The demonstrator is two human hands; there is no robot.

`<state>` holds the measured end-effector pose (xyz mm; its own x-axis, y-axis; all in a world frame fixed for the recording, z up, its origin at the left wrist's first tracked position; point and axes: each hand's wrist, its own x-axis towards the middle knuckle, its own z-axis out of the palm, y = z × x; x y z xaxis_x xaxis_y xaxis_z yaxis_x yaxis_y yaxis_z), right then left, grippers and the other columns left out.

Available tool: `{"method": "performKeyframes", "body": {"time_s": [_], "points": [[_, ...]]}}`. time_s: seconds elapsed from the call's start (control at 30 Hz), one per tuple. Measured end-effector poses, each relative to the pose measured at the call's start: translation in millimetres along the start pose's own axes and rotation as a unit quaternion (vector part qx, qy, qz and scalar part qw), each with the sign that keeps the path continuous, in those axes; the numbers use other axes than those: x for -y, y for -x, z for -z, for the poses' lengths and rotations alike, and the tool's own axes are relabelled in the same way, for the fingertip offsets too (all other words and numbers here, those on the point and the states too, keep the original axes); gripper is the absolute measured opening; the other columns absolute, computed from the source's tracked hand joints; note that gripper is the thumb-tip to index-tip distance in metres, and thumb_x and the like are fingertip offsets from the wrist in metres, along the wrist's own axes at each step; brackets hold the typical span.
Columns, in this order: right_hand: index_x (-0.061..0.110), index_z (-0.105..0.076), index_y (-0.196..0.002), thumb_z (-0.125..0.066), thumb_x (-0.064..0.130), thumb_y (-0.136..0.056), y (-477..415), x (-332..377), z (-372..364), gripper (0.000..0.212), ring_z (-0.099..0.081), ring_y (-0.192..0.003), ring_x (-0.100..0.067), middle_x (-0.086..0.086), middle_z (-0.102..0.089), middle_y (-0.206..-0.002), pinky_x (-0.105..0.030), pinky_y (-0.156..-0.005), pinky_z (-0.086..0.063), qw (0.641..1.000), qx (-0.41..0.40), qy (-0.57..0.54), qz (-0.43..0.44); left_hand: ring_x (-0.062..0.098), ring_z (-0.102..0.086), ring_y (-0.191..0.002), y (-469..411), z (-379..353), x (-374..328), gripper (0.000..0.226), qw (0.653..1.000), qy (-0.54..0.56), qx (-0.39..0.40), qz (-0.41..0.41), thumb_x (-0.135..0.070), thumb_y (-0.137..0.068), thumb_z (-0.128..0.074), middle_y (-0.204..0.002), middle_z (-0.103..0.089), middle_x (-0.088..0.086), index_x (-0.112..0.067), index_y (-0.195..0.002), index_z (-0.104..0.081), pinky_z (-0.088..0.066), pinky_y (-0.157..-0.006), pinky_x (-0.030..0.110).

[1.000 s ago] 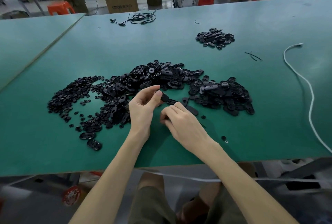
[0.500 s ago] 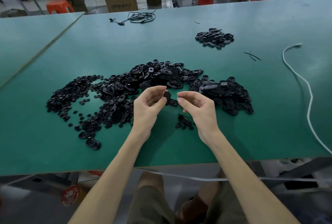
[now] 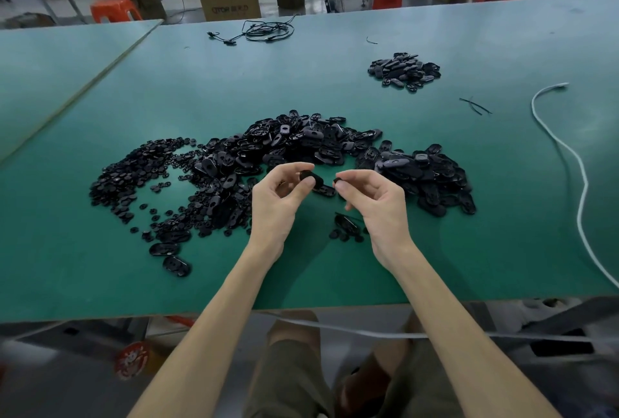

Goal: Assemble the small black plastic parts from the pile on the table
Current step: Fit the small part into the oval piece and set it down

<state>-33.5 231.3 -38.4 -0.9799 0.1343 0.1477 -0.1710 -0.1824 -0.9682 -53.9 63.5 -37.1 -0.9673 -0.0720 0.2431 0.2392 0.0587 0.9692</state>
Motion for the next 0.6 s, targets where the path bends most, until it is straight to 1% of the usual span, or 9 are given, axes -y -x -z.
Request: {"method": "performKeyframes", "body": {"time_s": [0.07, 0.13, 0.17, 0.2, 0.3, 0.37, 0.47, 0.53, 0.6], "points": [[0.02, -0.08, -0.094, -0.079, 0.007, -0.09, -0.2, -0.3, 0.1, 0.014, -0.067, -0.081, -0.007, 0.001, -0.079, -0.093, -0.018, -0.068, -0.053, 1.0, -0.003, 0.004, 0.0, 0.013, -0.06, -0.078, 0.6, -0.7, -0.7, 0.021, 1.0, 0.017, -0.003, 0.008, -0.004, -0.092, -0.076, -0.084, -0.063, 0.001, -0.018, -0.107, -0.078, -0.059, -0.086, 0.033], [0.02, -0.08, -0.094, -0.079, 0.006, -0.09, -0.5, -0.8, -0.1, 0.015, -0.067, -0.081, -0.006, 0.001, -0.079, -0.093, -0.019, -0.068, -0.053, 1.0, -0.003, 0.003, -0.003, 0.019, -0.07, -0.08, 1.4, -1.3, -1.2, 0.022, 1.0, 0.029, 0.0, 0.011, -0.002, -0.091, -0.077, -0.087, -0.067, 0.013, -0.016, -0.108, -0.078, -0.06, -0.084, 0.03], [0.02, -0.079, -0.094, -0.079, 0.006, -0.09, -0.5, -1.0, -0.2, 0.014, -0.068, -0.082, -0.007, 0.001, -0.079, -0.093, -0.02, -0.068, -0.053, 1.0, -0.001, 0.001, -0.005, 0.02, -0.072, -0.079, 1.8, -1.5, -1.3, 0.022, 0.999, 0.031, 0.001, 0.01, -0.002, -0.09, -0.078, -0.087, -0.069, 0.013, -0.015, -0.108, -0.078, -0.059, -0.081, 0.026], [0.019, -0.079, -0.095, -0.078, 0.006, -0.091, -0.5, -1.2, -0.2, 0.014, -0.068, -0.084, -0.008, 0.001, -0.079, -0.093, -0.021, -0.069, -0.053, 1.0, 0.002, 0.0, -0.005, 0.019, -0.072, -0.078, 1.8, -1.8, -1.4, 0.022, 0.999, 0.034, 0.004, 0.01, -0.003, -0.09, -0.078, -0.085, -0.069, 0.009, -0.015, -0.108, -0.078, -0.058, -0.078, 0.023], [0.022, -0.081, -0.104, -0.074, 0.004, -0.094, -0.2, -1.2, 0.1, 0.022, -0.065, -0.081, -0.008, 0.004, -0.074, -0.088, -0.021, -0.07, -0.053, 1.0, 0.011, 0.0, -0.005, 0.011, -0.069, -0.078, 1.0, -1.6, 1.2, 0.021, 0.999, 0.035, 0.016, 0.011, -0.004, -0.091, -0.077, -0.083, -0.069, -0.005, -0.013, -0.11, -0.077, -0.059, -0.075, 0.023], [0.024, -0.082, -0.107, -0.071, 0.004, -0.096, -0.1, -1.7, 0.5, 0.025, -0.061, -0.076, -0.006, 0.006, -0.073, -0.089, -0.019, -0.071, -0.053, 1.0, 0.014, 0.01, 0.0, 0.01, -0.071, -0.078, 0.5, -1.3, 2.5, 0.021, 0.999, 0.034, 0.016, 0.013, -0.005, -0.092, -0.077, -0.087, -0.071, -0.002, -0.012, -0.111, -0.077, -0.059, -0.076, 0.024], [0.019, -0.081, -0.102, -0.072, 0.005, -0.095, 0.0, -1.8, -0.1, 0.018, -0.064, -0.076, -0.005, 0.004, -0.078, -0.093, -0.019, -0.07, -0.052, 1.0, 0.009, 0.019, 0.004, 0.013, -0.073, -0.082, 1.0, -1.6, 2.6, 0.021, 0.999, 0.042, 0.019, 0.014, -0.005, -0.091, -0.077, -0.093, -0.074, 0.003, -0.012, -0.111, -0.077, -0.06, -0.077, 0.025], [0.014, -0.077, -0.101, -0.075, 0.004, -0.093, 0.2, -2.3, -0.2, 0.013, -0.071, -0.084, -0.012, -0.002, -0.08, -0.095, -0.021, -0.07, -0.054, 1.0, 0.005, 0.005, -0.002, 0.016, -0.075, -0.086, 1.3, -1.8, 2.3, 0.021, 0.998, 0.058, 0.022, 0.019, -0.003, -0.091, -0.077, -0.095, -0.078, 0.001, -0.01, -0.111, -0.076, -0.061, -0.079, 0.028], [0.009, -0.073, -0.102, -0.075, 0.004, -0.093, 0.5, -2.9, 0.0, 0.011, -0.076, -0.088, -0.018, -0.008, -0.08, -0.096, -0.023, -0.07, -0.056, 1.0, 0.003, -0.002, -0.006, 0.02, -0.077, -0.088, 1.4, -1.5, 2.6, 0.02, 0.997, 0.067, 0.02, 0.022, -0.003, -0.091, -0.077, -0.098, -0.079, 0.004, -0.009, -0.11, -0.076, -0.062, -0.079, 0.027]]}}
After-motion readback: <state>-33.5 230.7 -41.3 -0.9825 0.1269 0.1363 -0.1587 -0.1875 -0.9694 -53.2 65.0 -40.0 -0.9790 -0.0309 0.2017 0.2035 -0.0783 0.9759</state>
